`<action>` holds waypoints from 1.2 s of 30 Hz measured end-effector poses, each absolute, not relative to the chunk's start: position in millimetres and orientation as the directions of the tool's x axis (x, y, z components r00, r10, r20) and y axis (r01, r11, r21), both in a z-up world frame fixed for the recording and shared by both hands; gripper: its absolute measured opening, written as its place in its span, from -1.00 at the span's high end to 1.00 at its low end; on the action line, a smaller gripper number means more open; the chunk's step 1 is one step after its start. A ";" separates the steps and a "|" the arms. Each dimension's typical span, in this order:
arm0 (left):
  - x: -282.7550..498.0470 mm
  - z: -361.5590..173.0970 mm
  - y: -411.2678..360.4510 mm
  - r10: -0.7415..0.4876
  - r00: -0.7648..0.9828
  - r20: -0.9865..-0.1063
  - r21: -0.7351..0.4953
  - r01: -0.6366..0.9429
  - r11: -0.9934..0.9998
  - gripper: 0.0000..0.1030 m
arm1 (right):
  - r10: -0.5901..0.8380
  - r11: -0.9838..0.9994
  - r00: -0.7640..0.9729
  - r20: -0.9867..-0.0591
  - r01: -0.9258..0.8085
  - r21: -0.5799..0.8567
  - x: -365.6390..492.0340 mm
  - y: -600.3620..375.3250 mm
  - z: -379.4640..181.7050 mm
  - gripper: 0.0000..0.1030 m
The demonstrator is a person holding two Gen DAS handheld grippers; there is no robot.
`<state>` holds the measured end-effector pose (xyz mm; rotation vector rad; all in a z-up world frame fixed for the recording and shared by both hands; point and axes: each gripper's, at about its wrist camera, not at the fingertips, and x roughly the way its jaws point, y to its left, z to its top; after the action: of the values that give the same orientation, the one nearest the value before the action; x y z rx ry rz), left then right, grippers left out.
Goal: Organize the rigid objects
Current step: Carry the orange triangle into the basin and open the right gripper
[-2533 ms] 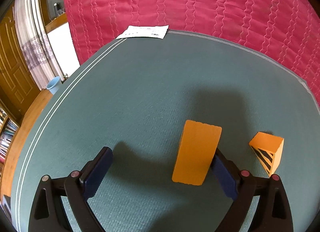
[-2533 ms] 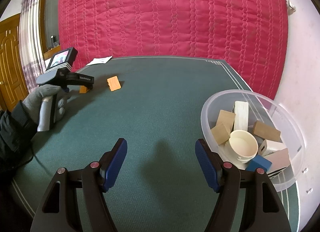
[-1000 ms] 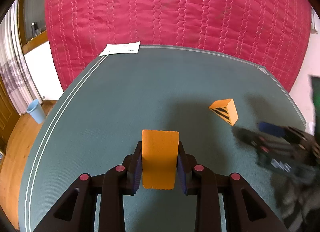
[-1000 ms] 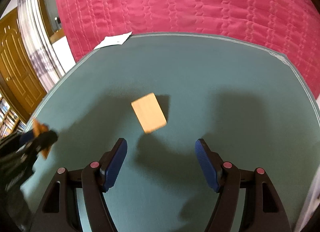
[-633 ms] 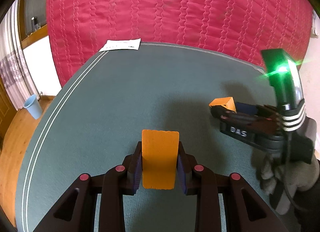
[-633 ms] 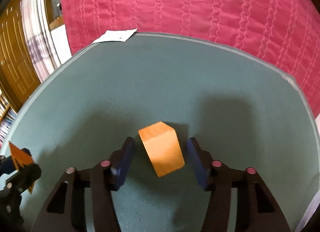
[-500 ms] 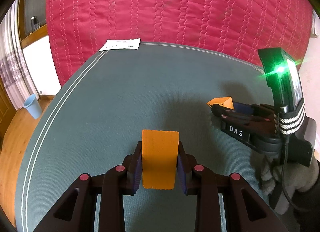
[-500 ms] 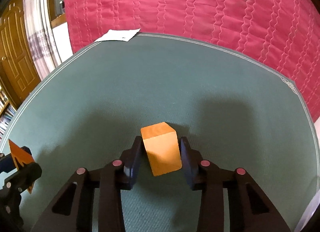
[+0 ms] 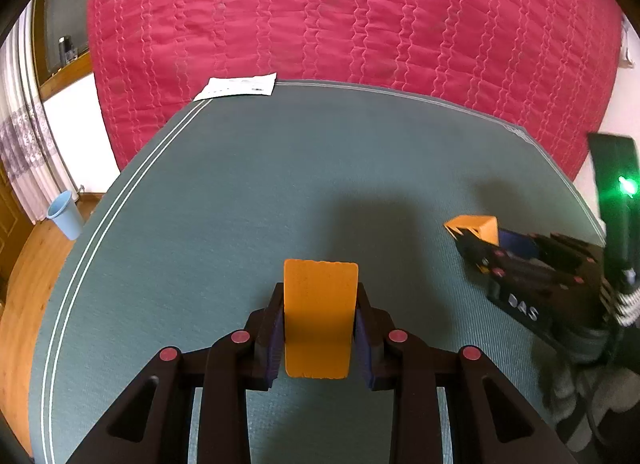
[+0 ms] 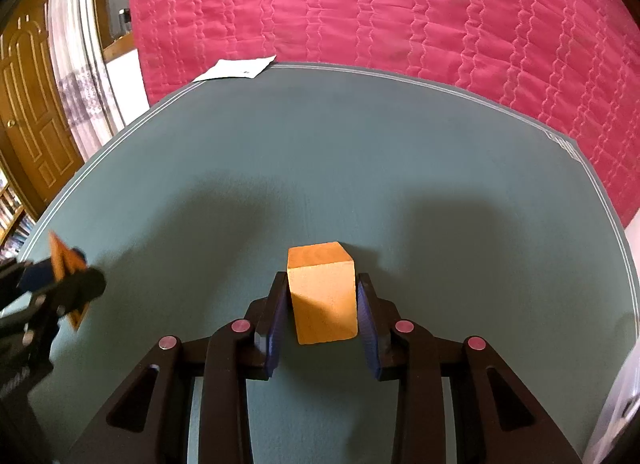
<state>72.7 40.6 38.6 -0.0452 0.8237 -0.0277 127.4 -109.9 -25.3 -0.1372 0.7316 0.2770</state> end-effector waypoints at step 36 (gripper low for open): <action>60.4 31.7 8.4 -0.057 0.670 -0.740 -0.005 0.079 0.997 0.39 | 0.274 0.947 0.719 -0.638 -0.319 0.047 16.2 -156.7 -35.8 0.39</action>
<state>60.4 8.4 31.7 0.0279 0.8333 -0.0767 16.2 -156.7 -35.8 -0.0673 0.6944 0.3279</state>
